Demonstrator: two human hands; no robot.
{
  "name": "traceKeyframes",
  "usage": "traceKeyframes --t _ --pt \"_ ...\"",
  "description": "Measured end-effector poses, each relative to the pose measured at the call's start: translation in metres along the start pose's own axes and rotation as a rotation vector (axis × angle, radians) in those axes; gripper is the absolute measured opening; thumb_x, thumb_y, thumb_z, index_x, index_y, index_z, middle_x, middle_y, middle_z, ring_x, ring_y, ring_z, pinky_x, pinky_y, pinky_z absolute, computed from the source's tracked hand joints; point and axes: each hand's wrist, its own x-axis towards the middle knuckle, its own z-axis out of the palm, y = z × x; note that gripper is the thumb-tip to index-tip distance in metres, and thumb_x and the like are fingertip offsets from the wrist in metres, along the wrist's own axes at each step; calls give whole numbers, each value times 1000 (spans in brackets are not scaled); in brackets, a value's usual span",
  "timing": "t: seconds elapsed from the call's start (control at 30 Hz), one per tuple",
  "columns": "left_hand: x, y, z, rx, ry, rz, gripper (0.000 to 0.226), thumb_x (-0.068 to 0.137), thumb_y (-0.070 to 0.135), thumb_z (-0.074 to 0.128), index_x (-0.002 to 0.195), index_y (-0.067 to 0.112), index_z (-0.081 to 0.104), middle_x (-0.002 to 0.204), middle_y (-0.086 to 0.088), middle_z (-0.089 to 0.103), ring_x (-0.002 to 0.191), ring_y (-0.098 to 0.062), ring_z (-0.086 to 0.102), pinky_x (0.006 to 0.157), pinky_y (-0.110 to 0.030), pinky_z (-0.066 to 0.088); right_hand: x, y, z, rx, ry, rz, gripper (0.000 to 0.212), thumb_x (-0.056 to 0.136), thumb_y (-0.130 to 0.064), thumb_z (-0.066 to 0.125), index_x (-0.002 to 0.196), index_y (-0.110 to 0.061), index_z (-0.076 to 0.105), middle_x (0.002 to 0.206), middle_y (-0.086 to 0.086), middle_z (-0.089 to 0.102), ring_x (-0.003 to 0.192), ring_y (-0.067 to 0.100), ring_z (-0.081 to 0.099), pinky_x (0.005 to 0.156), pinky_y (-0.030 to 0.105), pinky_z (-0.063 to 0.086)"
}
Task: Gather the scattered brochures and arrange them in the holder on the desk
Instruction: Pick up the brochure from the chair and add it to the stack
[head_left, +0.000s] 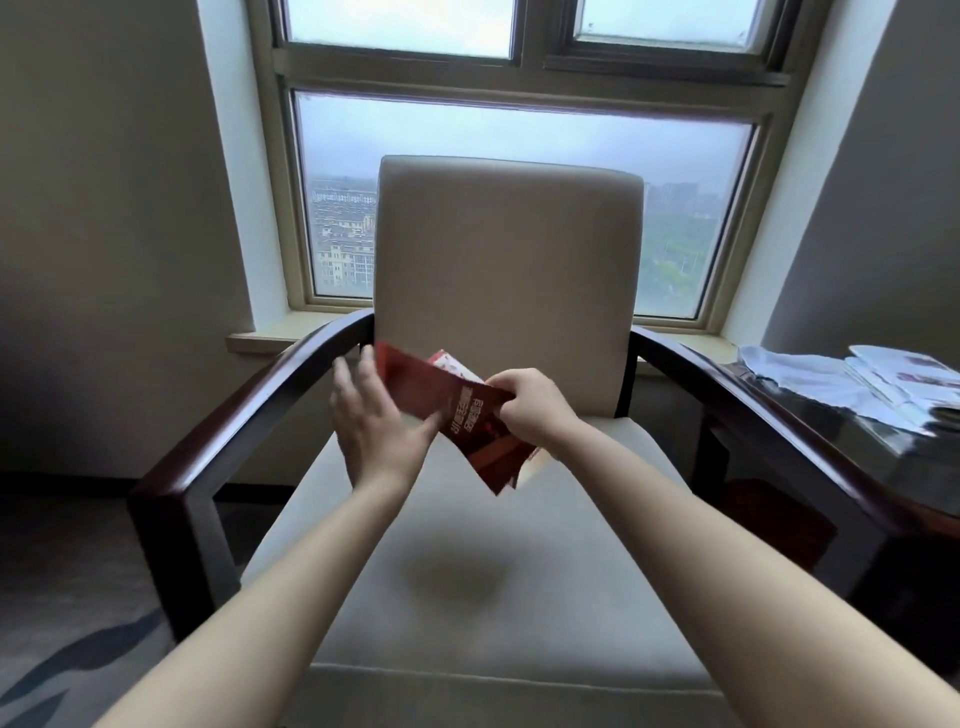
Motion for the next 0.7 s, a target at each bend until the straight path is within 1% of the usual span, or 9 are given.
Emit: traceKeyframes --t 0.07,0.13,0.23,0.3,0.37,0.43,0.53,0.6,0.7 --pt "-1 -6 4 -68 -90 -259 114 66 58 76 150 24 8 157 -18 12 143 -34 17 116 -47 20 -1 7 0 262 44 91 40 76 9 46 99 -14 71 85 4 66 83 25 64 71 34 52" --pt "2 -12 6 -165 -298 -468 109 70 68 64 151 20 9 151 -15 31 134 -34 38 110 -45 32 -2 14 -3 663 21 199 38 84 12 48 110 -8 67 82 4 64 72 20 60 64 28 47" --pt "3 -11 7 -466 -711 -748 89 73 84 37 134 20 44 130 -10 54 115 -31 54 104 -48 37 -2 26 -10 1055 -39 291 36 90 12 45 108 -12 65 80 4 65 64 14 59 56 24 52" --pt "3 -10 13 -663 -856 -766 82 74 87 22 109 24 62 106 -5 66 102 -29 59 105 -50 34 -3 35 -13 1157 -82 324 34 91 11 44 97 -15 65 76 3 65 60 11 60 52 19 53" --pt "5 -4 19 -807 -895 -765 81 78 84 20 98 21 67 87 -4 70 87 -26 61 96 -45 39 -6 41 -12 1206 -125 362 32 93 8 43 94 -16 65 78 5 64 64 12 61 53 19 54" --pt "3 9 20 -913 -853 -766 66 87 71 30 104 18 66 81 -5 72 80 -25 67 84 -41 47 -9 46 -7 1183 -135 423 25 95 2 46 99 -15 62 87 8 63 71 17 63 52 21 55" --pt "6 26 18 -991 -718 -736 33 97 27 46 122 9 58 85 -10 75 68 -23 72 60 -35 60 -13 49 7 1112 -129 492 15 96 -1 49 96 -10 60 84 13 65 54 20 69 43 21 52" --pt "9 27 16 -915 -658 -683 29 96 10 48 123 2 56 102 -18 70 72 -28 70 52 -34 60 -13 58 15 1019 -46 496 16 93 4 52 85 -9 59 82 14 64 55 23 67 47 28 56" --pt "17 15 10 -636 -668 -598 29 95 0 50 122 -4 55 106 -20 65 75 -27 64 60 -38 58 -14 77 17 788 69 483 24 88 10 54 87 -12 63 83 8 65 72 20 62 63 29 55"
